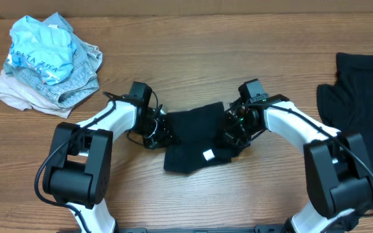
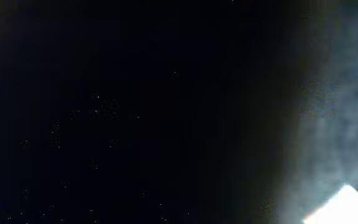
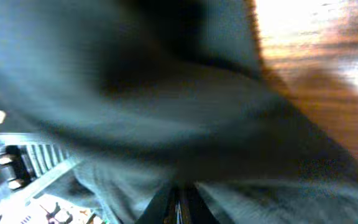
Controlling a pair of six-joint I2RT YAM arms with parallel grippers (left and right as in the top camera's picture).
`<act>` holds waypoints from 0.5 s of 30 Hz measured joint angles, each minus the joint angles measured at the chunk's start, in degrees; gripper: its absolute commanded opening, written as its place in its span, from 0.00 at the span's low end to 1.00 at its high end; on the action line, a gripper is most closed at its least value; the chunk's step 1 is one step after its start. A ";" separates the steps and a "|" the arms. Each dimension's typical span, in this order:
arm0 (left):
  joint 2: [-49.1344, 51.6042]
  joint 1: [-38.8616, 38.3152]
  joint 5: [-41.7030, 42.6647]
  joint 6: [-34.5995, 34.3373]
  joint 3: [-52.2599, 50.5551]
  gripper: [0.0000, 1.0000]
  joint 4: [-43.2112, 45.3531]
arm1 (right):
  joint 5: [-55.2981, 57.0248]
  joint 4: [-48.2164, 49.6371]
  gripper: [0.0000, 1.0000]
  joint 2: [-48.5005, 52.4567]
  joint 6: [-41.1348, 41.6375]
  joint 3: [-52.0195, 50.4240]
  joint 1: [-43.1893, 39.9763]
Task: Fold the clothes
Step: 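Carry the folded shirt with the left gripper onto the clothes pile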
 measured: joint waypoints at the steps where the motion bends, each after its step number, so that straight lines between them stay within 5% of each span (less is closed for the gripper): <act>1: 0.00 0.22 -0.66 1.31 1.64 0.04 -3.74 | -0.02 -0.76 0.04 -1.31 -0.26 0.28 -0.07; 8: 0.17 4.24 -4.74 12.74 26.99 0.04 -22.60 | -0.02 -1.97 0.05 -15.93 -1.49 2.84 -2.05; 15: 0.17 17.70 -5.66 15.65 50.45 0.04 -17.64 | 1.27 -5.42 0.05 -20.09 -1.86 3.15 -2.62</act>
